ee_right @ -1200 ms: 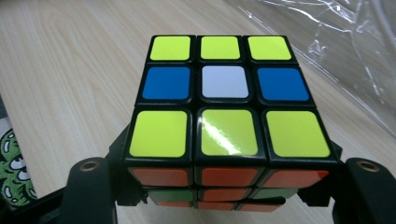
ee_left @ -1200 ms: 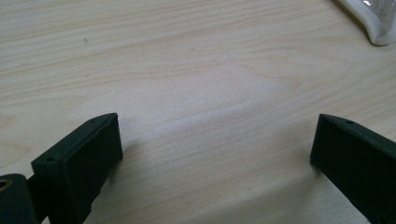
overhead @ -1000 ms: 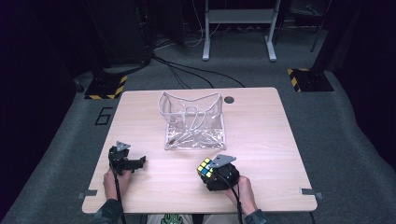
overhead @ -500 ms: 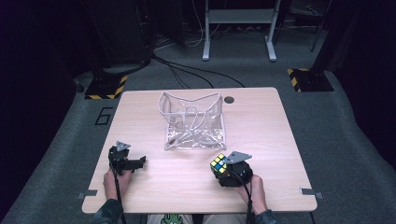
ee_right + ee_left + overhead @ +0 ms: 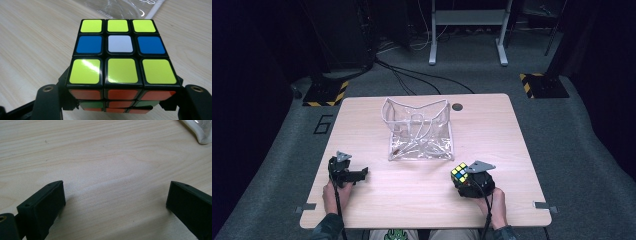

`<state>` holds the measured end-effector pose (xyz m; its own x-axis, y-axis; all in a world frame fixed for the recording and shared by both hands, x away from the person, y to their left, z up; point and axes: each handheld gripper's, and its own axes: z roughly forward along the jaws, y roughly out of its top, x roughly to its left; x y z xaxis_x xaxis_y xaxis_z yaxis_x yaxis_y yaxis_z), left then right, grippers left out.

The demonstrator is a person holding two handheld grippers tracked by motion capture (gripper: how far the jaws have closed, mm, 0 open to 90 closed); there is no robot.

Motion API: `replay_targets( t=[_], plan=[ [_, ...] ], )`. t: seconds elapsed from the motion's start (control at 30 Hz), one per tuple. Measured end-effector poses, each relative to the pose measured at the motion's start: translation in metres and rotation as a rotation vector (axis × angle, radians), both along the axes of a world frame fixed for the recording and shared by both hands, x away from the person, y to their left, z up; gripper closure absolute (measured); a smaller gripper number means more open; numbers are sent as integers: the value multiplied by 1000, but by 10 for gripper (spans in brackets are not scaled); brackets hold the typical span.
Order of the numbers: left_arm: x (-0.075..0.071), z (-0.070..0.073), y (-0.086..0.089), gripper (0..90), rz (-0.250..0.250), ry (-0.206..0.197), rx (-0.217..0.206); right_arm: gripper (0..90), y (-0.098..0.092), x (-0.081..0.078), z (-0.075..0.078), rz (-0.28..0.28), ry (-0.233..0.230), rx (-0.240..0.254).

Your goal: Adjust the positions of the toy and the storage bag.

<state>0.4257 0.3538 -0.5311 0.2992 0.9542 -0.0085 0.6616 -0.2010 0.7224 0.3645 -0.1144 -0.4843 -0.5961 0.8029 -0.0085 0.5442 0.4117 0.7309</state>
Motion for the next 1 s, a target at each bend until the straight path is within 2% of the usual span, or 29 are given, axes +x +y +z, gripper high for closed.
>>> replay_targets(
  t=[0.13, 0.3, 0.43, 0.5, 0.6, 0.77, 1.0],
  plan=[
    [0, 0, 0, 20, 0, 0, 0, 324, -6, 1, -4, -35, -1, 3],
    [0, 0, 0, 20, 0, 0, 0, 324, -10, 3, -14, -56, 1, -21],
    [0, 0, 0, 20, 0, 0, 0, 321, -12, 3, -18, -79, 17, 1],
    [0, 0, 0, 20, 0, 0, 0, 321, -12, 3, -19, -84, 10, 11],
    [0, 0, 0, 20, 0, 0, 0, 247, -14, 2, -16, -84, 11, 47],
    [0, 0, 0, 20, 0, 0, 0, 145, -16, -1, -7, -80, -3, 53],
    [0, 0, 0, 20, 3, 0, -1, 123, -22, 0, -2, -74, 7, 93]
  ],
)
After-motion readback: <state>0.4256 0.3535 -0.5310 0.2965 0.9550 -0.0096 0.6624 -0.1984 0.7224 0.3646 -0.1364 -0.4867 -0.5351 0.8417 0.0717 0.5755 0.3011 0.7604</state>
